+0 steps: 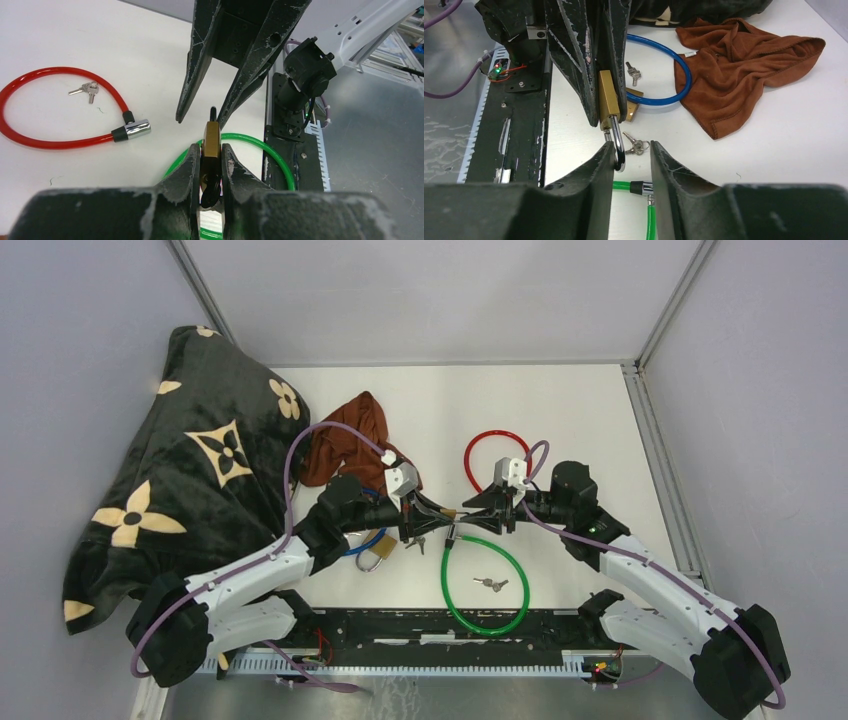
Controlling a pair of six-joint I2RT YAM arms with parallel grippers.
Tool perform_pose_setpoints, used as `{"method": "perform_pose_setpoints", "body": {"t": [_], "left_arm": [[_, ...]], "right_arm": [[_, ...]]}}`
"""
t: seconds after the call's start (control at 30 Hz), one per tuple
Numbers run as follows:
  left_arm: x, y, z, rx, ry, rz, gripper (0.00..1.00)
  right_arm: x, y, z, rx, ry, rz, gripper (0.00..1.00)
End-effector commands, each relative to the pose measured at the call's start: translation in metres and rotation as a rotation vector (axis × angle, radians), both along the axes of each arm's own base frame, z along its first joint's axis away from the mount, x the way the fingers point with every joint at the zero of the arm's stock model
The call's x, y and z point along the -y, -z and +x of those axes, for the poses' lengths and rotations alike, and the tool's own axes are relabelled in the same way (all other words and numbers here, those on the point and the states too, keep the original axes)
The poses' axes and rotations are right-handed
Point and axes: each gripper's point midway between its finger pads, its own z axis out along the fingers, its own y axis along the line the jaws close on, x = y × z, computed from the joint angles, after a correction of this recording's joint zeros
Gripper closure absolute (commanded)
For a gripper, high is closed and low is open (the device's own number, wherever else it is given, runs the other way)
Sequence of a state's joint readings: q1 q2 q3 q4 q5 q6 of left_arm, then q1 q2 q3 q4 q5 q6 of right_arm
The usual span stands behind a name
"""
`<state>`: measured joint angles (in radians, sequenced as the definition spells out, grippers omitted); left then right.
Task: Lock with the key
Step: Lock the lock.
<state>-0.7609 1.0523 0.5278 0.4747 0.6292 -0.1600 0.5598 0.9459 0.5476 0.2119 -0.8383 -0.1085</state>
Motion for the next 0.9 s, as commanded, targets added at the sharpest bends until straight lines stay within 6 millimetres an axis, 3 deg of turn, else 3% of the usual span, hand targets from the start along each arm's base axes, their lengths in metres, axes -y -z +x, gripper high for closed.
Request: {"method": "perform_pose_setpoints", "body": {"t": [0.0, 0.13, 0.23, 0.37, 0.63, 0.87], "left_arm": [[0.0, -0.047, -0.005, 0.042, 0.005, -0.149, 0.98], [0.0, -0.057, -0.008, -0.015, 0.004, -0.199, 0.98], [-0.001, -0.063, -0.01, -0.037, 0.001, -0.228, 0.98], [-0.003, -0.065, -0.006, -0.088, -0.033, -0.252, 0.98], [-0.003, -0.067, 0.0, -0.084, -0.065, -0.278, 0.98], [-0.01, -0.062, 0.011, 0.034, -0.123, -0.262, 0.98]], "right_arm": [[-0.002, 0.0, -0.005, -0.009, -0.033, 0.016, 0.67], [-0.006, -0.002, -0.012, -0.034, -0.083, 0.043, 0.9], [-0.008, -0.012, -0.017, -0.019, -0.112, 0.085, 1.0], [-0.014, -0.034, -0.025, -0.013, -0.158, 0.145, 1.0], [-0.028, -0.054, -0.041, 0.016, -0.246, 0.158, 1.0], [-0.027, -0.072, -0.066, 0.052, -0.362, 0.173, 1.0]]}}
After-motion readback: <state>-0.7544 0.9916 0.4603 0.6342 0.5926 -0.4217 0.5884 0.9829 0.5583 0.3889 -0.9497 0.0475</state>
